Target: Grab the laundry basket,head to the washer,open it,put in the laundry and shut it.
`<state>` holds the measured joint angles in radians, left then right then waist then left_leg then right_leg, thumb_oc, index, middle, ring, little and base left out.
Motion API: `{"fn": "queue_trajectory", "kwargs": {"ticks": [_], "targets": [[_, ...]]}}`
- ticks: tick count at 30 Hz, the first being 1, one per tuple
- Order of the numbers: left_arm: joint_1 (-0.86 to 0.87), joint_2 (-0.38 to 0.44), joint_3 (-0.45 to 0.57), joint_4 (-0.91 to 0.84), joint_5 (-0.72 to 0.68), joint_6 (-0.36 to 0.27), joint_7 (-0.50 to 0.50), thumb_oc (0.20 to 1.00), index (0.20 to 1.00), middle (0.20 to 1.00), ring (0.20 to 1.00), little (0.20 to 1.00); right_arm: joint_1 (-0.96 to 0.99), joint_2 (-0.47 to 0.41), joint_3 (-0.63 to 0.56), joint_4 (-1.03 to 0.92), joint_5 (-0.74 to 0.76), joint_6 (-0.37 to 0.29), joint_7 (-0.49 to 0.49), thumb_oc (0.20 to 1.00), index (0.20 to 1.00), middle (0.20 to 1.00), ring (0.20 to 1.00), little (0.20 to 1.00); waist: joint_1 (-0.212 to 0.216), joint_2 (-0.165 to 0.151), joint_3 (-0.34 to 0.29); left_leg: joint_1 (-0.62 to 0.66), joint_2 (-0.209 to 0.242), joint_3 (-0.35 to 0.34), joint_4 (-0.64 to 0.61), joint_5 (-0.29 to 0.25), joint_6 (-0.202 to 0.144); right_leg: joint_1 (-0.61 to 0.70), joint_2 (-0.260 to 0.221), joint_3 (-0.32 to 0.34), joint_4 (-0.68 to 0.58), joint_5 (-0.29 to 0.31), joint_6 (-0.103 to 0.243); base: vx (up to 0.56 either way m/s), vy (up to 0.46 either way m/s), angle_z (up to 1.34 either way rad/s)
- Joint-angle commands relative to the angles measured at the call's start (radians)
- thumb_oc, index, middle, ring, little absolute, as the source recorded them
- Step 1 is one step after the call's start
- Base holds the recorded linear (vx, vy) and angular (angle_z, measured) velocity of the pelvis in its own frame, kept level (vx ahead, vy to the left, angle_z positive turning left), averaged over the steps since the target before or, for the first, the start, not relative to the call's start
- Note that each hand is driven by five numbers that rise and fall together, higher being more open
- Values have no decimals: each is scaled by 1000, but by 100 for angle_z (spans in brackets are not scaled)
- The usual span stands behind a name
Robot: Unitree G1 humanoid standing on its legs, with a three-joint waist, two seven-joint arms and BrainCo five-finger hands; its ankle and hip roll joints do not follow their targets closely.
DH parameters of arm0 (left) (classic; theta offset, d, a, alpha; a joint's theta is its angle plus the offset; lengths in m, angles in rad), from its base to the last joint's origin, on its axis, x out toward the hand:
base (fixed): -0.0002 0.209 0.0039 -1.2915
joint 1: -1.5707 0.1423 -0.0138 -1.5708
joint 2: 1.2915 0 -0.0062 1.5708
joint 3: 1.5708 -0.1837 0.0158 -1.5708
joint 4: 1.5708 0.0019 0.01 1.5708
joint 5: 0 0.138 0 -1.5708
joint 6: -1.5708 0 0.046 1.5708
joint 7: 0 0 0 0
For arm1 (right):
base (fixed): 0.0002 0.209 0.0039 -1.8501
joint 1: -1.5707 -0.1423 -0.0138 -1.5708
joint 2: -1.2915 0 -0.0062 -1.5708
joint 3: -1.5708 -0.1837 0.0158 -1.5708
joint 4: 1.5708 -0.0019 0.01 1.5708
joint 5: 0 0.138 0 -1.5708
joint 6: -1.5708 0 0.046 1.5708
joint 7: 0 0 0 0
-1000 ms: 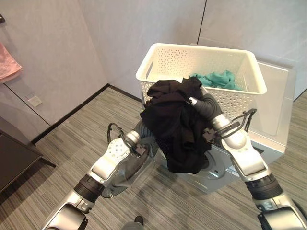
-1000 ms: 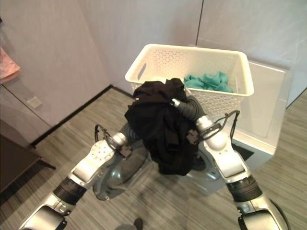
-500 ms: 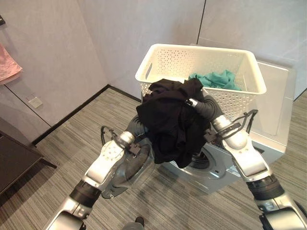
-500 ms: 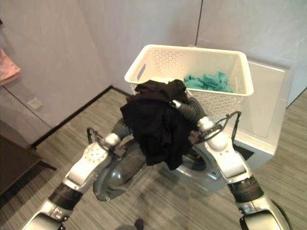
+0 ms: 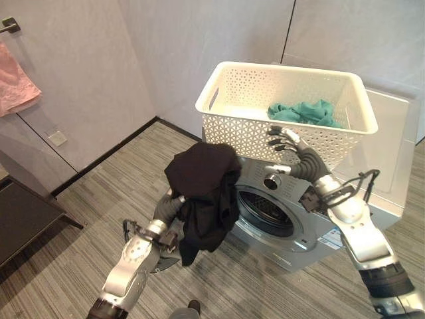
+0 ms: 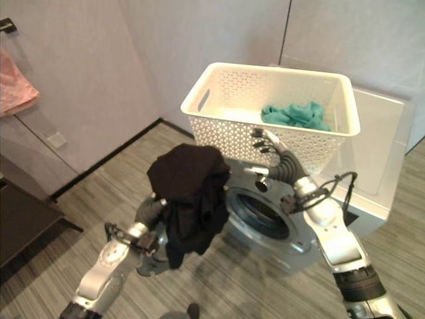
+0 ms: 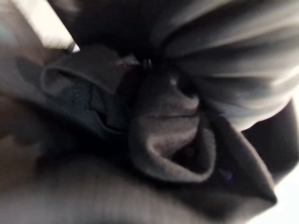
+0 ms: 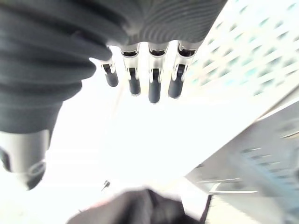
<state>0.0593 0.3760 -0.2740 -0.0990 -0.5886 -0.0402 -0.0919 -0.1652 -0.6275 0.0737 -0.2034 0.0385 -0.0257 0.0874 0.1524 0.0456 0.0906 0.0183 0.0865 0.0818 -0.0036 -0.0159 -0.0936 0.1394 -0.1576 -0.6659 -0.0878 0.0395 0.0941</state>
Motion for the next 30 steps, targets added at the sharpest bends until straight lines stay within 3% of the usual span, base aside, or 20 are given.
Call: {"fn": "queue_trajectory", "kwargs": {"ticks": [1, 7, 11, 16, 19, 25, 27, 30], "targets": [[-30, 2, 32, -53, -62, -48, -21, 200, 200, 200, 200, 200, 11, -70, -87, -102, -30, -71, -36, 1000, 1000, 1000, 1000, 1000, -6, -39, -43, -53, 6, 135, -66, 96, 16, 82, 17, 20, 81, -191, -9, -15, -22, -5], [16, 2, 46, -68, -76, -46, -34, 200, 200, 200, 200, 200, 103, -92, -181, -191, -98, -101, -39, 1000, 1000, 1000, 1000, 1000, -24, -46, -48, -54, 18, 141, -60, 96, 14, 80, 27, 30, 80, -196, -14, -27, -29, -9], [40, 1, 78, -55, -68, -45, -43, 200, 200, 200, 200, 200, 245, -140, -333, -228, -171, -111, -38, 1000, 1000, 1000, 1000, 1000, -68, -56, -54, -53, 31, 153, -61, 96, 10, 74, 36, 44, 78, -195, -14, -18, -9, -2], [82, 0, 104, -41, -78, -43, -52, 200, 200, 200, 200, 200, 402, -151, -513, -232, -129, -116, -45, 1000, 1000, 1000, 1000, 1000, -94, -69, -65, -55, 40, 168, -60, 95, 7, 60, 42, 64, 75, -190, -13, -12, -3, -5], [142, 2, 158, -39, -89, -43, -65, 200, 200, 200, 200, 200, 550, -104, -576, -171, -65, -101, -6, 1000, 1000, 1000, 1000, 1000, -116, -85, -64, -53, 50, 190, -59, 92, 8, 43, 47, 93, 71, -183, -11, -23, -12, -24], [237, 16, 207, -57, -119, -45, -131, 200, 200, 200, 200, 200, 728, -94, -538, -122, 114, -113, 182, 1000, 1000, 1000, 1000, 1000, -126, -106, -70, -48, 59, 223, -61, 93, 3, 27, 50, 122, 59, -167, -4, -15, -13, -26], [235, 25, 190, -47, -129, -51, -147, 200, 200, 200, 200, 200, 753, -125, -436, -30, 322, -98, 297, 1000, 1000, 1000, 1000, 1000, -126, -110, -66, -47, 62, 238, -63, 98, -2, 23, 48, 130, 52, -157, 1, -41, -2, -22], [231, 38, 178, -45, -138, -58, -189, 200, 200, 200, 200, 200, 834, -198, -311, 75, 365, -59, 445, 1000, 1000, 1000, 1000, 1000, -119, -118, -60, -45, 63, 246, -67, 104, -11, 21, 47, 129, 45, -151, 7, -27, -11, -13]]}}
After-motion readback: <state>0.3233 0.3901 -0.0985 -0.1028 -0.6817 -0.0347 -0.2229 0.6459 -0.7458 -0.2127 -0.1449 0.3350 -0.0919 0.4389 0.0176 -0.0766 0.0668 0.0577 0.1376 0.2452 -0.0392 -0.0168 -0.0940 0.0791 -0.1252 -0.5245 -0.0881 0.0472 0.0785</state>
